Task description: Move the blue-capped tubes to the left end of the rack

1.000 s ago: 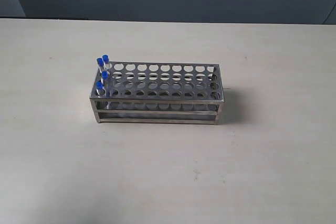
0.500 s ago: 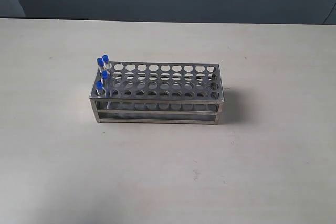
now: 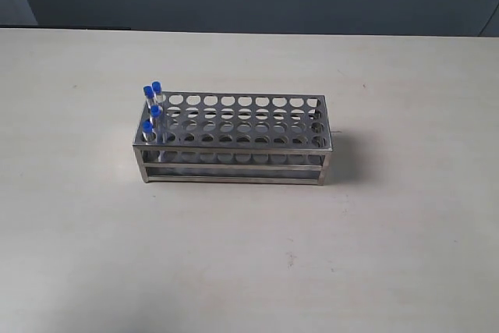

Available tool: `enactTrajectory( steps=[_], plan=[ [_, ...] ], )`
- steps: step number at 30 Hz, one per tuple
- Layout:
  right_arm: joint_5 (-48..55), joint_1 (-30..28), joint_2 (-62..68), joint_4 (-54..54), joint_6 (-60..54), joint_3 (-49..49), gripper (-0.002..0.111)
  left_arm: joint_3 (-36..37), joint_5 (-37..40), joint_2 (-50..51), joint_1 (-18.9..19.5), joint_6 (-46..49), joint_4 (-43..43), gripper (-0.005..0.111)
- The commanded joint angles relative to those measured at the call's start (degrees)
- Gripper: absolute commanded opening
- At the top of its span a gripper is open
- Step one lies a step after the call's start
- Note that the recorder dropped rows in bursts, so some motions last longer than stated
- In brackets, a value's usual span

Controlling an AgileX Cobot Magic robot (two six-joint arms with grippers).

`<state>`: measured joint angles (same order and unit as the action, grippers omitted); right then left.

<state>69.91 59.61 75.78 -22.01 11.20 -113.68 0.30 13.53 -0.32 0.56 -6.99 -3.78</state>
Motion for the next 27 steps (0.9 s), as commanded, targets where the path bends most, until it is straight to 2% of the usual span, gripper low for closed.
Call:
enactTrajectory(
  steps=[1,7,8,9,10,11,12,13,14,15,17,20,24,27],
  plan=[
    [-2.24,-0.25,-4.48,-1.55,0.31,6.88,0.028,-0.30,-0.28,0.32,-0.27,-0.06,-0.12,0.001],
    [-9.10,-0.25,-14.14,1.55,0.85,22.19,0.028,-0.30,-0.28,0.32,-0.27,-0.06,-0.12,0.001],
    [-13.85,-0.48,-18.41,2.05,0.85,29.67,0.028,-0.30,-0.28,0.32,-0.27,-0.06,-0.12,0.001],
    [-16.23,-1.14,-20.53,2.59,0.85,32.95,0.028,-0.30,-0.28,0.32,-0.27,-0.06,-0.12,0.001],
    [-23.26,-4.49,-26.10,4.23,0.85,42.00,0.028,-0.30,-0.28,0.32,-0.27,-0.06,-0.12,0.001],
    [-26.15,-6.31,-28.96,4.74,0.85,45.78,0.028,-0.30,-0.28,0.32,-0.27,-0.06,-0.12,0.001],
    [-34.10,-11.70,-34.59,6.00,1.42,55.40,0.028,-0.30,-0.28,0.32,-0.27,-0.06,-0.12,0.001],
    [-38.43,-15.04,-37.27,7.58,1.41,60.05,0.028,-0.30,-0.28,0.32,-0.27,-0.06,-0.12,0.001],
    [-45.92,-22.50,-41.50,11.39,1.41,68.58,0.028,-0.30,-0.28,0.32,-0.27,-0.06,-0.12,0.001],
    [-49.05,-26.21,-43.54,13.73,1.41,72.49,0.028,-0.30,-0.28,0.32,-0.27,-0.06,-0.12,0.001],
    [-55.29,-37.28,-49.41,20.21,1.41,83.12,0.028,-0.30,-0.28,0.32,-0.27,-0.06,-0.12,0.001],
    [-57.35,-49.15,-55.94,25.27,1.19,93.77,0.028,-0.30,-0.28,0.32,-0.27,-0.06,-0.12,0.001],
    [-59.35,-59.61,-67.43,26.47,0.05,104.90,0.028,-0.30,-0.28,0.32,-0.27,-0.06,-0.12,0.001],
    [-59.43,-60.19,-75.31,26.17,-2.93,110.26,0.028,-0.30,-0.28,0.32,-0.27,-0.06,-0.12,0.001]
  ],
)
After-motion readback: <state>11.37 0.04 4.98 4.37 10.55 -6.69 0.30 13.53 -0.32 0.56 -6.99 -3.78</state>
